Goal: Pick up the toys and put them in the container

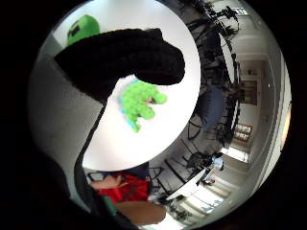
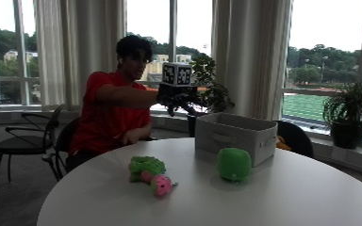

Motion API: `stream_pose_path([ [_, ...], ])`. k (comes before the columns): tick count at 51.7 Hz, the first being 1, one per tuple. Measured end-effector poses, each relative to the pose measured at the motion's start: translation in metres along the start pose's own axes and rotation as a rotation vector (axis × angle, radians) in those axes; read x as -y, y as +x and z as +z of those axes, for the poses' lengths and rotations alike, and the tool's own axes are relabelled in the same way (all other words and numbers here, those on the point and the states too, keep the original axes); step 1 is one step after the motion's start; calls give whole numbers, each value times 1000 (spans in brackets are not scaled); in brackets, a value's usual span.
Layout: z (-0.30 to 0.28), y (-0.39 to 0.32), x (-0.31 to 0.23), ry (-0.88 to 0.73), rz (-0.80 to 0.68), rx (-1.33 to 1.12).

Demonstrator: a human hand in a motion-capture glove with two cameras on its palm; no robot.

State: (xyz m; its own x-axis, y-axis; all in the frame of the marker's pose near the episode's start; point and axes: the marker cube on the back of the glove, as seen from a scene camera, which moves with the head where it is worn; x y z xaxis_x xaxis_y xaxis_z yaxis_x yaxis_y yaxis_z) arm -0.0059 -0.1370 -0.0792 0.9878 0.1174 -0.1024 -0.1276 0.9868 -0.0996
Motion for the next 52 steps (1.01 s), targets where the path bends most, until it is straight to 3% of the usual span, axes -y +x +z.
stream_pose_path([
  [6, 41, 76, -5, -3, 76, -29],
  [20, 127, 131, -9, -135, 145, -3],
  [37, 192, 149, 0, -312, 73, -35],
  [46, 188, 141, 4, -335, 18, -125],
  [52, 187, 132, 4, -254, 20, -92],
])
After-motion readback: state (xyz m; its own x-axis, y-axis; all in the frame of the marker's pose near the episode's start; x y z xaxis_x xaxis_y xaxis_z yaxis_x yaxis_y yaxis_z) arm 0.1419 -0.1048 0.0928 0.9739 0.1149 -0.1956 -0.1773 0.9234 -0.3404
